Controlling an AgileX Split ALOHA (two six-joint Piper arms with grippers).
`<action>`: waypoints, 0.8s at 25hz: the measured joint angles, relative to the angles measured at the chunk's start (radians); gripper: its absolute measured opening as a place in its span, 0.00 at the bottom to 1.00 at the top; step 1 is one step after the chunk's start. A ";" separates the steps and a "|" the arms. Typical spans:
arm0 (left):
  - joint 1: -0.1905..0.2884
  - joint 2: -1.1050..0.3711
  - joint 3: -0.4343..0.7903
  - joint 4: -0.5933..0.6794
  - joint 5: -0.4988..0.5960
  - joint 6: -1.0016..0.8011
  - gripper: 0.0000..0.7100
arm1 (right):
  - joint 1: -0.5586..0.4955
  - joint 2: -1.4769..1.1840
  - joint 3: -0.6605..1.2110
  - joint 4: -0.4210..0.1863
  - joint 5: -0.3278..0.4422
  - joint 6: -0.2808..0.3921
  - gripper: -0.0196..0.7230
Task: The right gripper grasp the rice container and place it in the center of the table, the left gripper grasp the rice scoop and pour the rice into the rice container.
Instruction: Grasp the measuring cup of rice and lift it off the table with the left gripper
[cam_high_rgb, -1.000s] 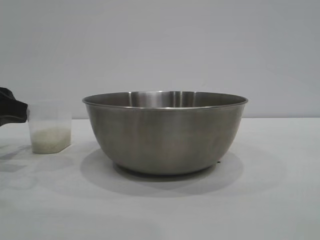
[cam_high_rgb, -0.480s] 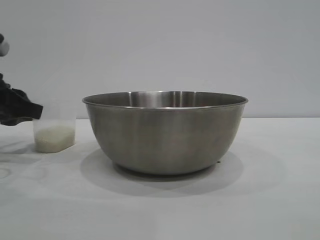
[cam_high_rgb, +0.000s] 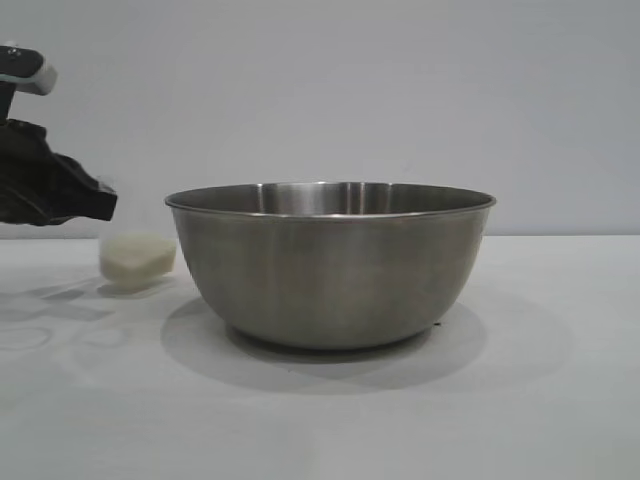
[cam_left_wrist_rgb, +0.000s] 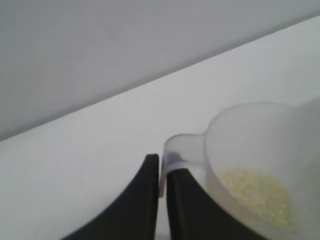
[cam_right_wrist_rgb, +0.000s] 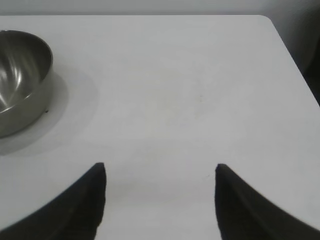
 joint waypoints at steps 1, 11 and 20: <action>0.000 -0.011 -0.007 0.011 0.000 0.001 0.00 | 0.000 0.000 0.000 0.000 0.000 0.000 0.62; 0.000 -0.169 -0.100 0.265 0.000 0.063 0.00 | 0.000 0.000 0.000 0.000 0.000 0.000 0.62; 0.000 -0.199 -0.200 0.545 -0.004 0.205 0.00 | 0.000 0.000 0.000 0.000 0.000 0.000 0.62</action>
